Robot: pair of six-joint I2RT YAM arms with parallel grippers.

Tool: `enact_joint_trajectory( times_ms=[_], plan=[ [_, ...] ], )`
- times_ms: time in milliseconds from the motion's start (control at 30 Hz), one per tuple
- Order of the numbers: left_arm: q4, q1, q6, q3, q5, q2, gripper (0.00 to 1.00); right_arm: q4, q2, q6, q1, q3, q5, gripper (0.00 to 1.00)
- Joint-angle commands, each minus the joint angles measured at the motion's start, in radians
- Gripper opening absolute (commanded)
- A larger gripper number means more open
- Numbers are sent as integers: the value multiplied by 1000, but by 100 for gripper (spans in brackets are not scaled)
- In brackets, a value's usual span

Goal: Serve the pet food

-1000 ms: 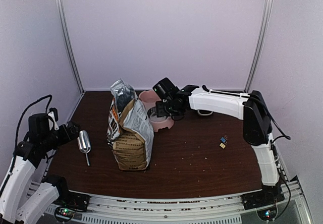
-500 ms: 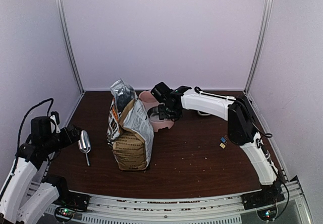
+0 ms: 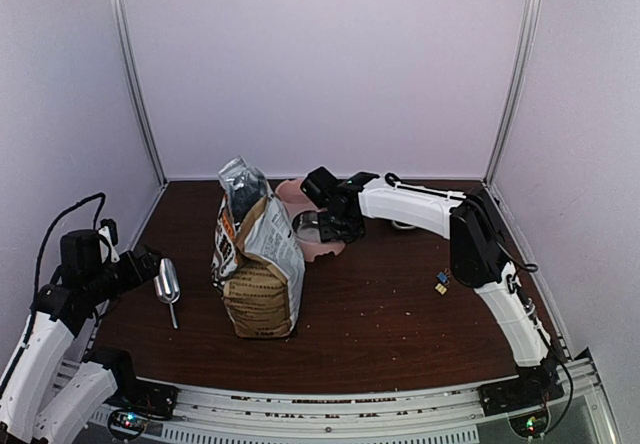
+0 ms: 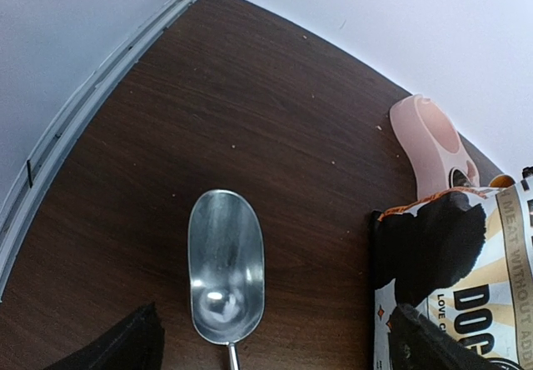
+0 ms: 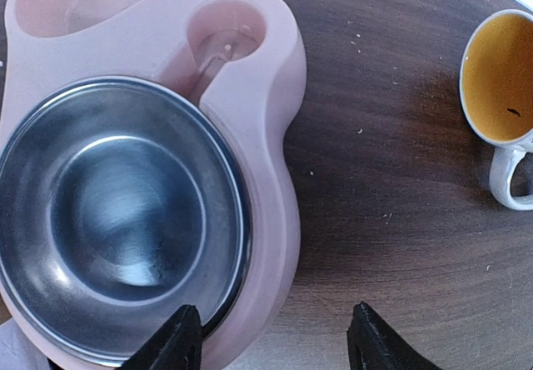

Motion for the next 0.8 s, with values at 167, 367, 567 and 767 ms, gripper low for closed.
enact_joint_trajectory(
  times_ms=[167,367,567,767],
  plan=[
    [44,6,5,8,10,-10,97,-10,-75,13,-15,-170,58,60],
    [43,7,8,10,10,-9,97,47,-199,19,-21,-369,76,56],
    [35,7,9,12,6,-16,97,90,-315,20,-33,-556,82,54],
    [31,6,11,3,-5,-19,97,139,-439,18,-34,-755,46,52]
  ],
)
